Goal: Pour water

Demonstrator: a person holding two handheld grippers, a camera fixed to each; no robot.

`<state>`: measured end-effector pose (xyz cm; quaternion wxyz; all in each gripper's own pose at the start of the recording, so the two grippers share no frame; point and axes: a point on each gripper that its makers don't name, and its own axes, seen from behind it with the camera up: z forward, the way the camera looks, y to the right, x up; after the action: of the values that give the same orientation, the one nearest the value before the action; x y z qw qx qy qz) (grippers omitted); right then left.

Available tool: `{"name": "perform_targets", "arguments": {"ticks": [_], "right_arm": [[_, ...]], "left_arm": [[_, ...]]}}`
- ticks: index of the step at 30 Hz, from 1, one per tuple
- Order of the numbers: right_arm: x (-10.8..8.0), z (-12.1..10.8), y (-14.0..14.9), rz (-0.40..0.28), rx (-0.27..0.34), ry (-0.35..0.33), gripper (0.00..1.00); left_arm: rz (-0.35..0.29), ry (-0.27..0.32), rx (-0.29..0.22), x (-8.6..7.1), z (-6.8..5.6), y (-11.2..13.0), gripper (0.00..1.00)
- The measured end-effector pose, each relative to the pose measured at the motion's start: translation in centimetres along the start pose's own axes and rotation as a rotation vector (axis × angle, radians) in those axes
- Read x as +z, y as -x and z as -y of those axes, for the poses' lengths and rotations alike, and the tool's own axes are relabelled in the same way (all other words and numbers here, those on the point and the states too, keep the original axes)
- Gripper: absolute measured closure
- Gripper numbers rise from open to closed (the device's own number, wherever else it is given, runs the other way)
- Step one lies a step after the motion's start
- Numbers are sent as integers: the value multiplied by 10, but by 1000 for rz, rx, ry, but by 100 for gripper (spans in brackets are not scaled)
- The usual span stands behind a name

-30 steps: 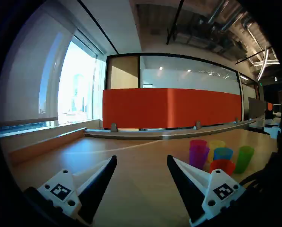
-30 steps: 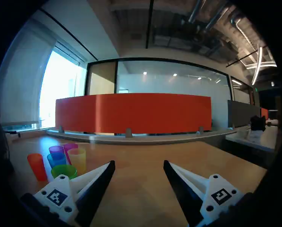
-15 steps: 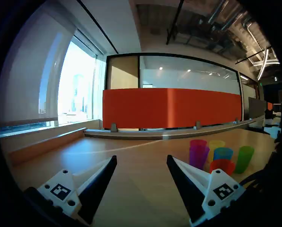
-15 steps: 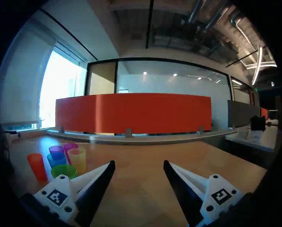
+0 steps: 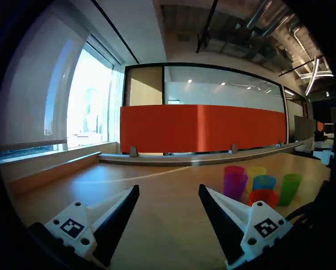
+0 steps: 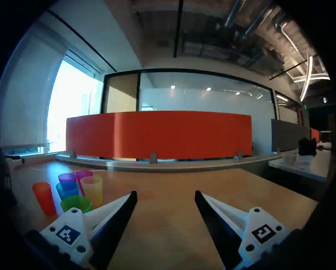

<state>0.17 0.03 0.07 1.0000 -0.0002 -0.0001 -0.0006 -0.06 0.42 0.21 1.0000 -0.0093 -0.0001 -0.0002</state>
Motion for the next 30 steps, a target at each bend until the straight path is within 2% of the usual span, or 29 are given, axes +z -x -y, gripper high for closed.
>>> {"name": "perform_targets", "arguments": {"ticks": [9,14,21,30], "right_arm": [[-1,-1,3,7,-3,-2,1],[-3,-4,3,20,-9,-4,1],[-8,-5,-21,0,-15,-21,1],[-7,3,-55,-1,-57,-60,1]], "left_arm": [[7,10,6,1,-2,0,2],[-13,23,8,3,-4,-15,2],[-32,40,5,6,-5,-44,2],[-20,76,33,5,-8,-69,2]]}}
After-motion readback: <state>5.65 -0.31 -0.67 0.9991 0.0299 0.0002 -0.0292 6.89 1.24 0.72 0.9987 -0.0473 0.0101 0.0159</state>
